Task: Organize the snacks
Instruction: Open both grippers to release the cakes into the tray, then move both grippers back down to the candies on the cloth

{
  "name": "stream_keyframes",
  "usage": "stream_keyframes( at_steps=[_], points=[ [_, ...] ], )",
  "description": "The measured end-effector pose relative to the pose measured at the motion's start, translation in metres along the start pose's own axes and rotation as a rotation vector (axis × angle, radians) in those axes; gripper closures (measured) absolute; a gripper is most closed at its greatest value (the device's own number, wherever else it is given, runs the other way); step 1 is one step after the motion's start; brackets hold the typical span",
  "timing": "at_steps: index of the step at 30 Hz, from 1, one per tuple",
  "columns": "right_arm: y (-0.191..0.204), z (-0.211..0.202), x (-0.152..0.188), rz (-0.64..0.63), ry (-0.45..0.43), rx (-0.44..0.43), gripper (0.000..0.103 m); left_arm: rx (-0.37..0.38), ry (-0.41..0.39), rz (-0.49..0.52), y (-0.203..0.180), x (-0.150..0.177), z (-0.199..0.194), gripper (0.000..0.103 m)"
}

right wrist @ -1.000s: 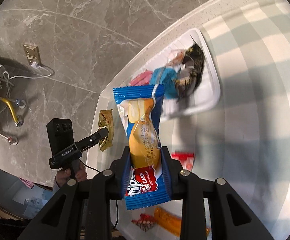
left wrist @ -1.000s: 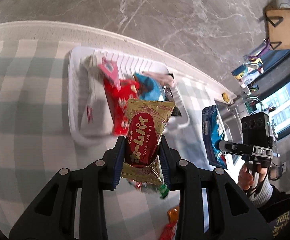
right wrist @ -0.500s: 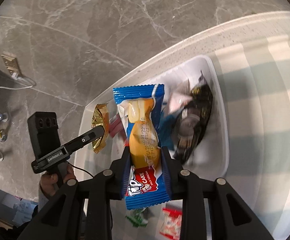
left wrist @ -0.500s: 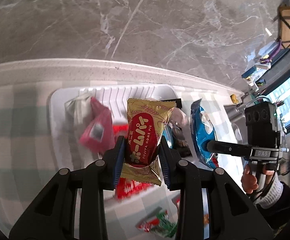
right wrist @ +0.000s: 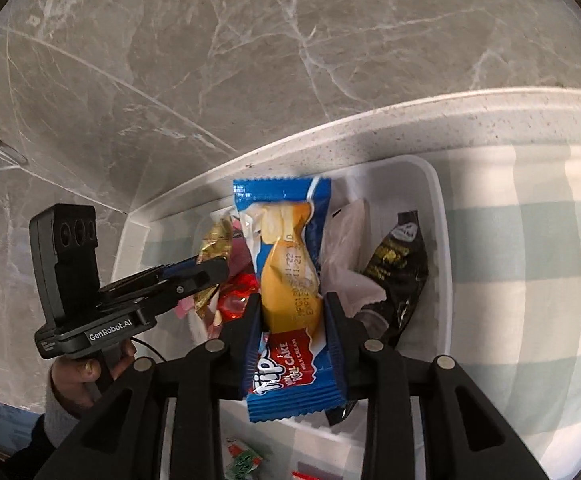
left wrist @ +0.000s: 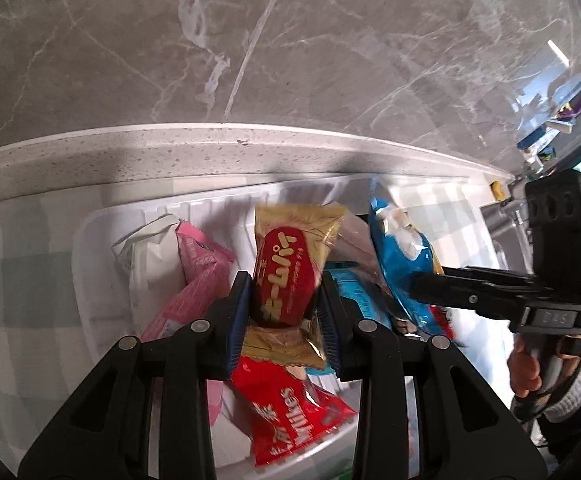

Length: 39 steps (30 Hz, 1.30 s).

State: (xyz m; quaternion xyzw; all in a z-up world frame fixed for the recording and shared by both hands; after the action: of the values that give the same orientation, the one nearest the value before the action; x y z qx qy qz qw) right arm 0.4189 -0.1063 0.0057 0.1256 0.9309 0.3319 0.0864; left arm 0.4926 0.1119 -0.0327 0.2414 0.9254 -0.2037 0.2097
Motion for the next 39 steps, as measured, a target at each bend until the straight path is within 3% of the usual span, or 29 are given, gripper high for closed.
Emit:
stream_keyframes(
  at_steps=[2,5,11,22,39],
  points=[
    [0.002,0.001,0.000,-0.019,-0.008,0.020,0.066,-0.013,0.008,0.008,-0.001,-0.001,0.006,0.070],
    [0.005,0.000,0.002,-0.042,-0.028,0.045,0.057,-0.022,-0.001,0.004,-0.001,-0.002,0.009,0.058],
    [0.008,-0.010,0.009,-0.055,-0.054,0.048,0.056,-0.054,-0.014,0.033,-0.018,0.008,0.003,0.054],
    [0.028,-0.051,0.049,-0.160,-0.144,0.067,0.053,-0.090,-0.083,0.075,-0.052,0.038,-0.045,0.053],
    [0.043,-0.089,0.151,-0.392,-0.227,0.248,0.052,-0.112,-0.099,0.173,-0.129,0.125,-0.112,0.052]
  ],
)
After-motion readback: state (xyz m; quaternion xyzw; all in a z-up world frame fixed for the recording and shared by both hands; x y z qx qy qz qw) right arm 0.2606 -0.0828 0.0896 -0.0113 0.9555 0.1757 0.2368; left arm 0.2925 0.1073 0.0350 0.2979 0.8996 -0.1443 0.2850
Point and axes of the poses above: each gripper's, at about its wrist camera, not at the fingertips, and z roughly the way its jaws point, y to its left, x to its underside, the point moved 2 cm from there along z, roughly the way its jaws point, and after that the axes turned 15 degrees about z, right-handed, at the moved point
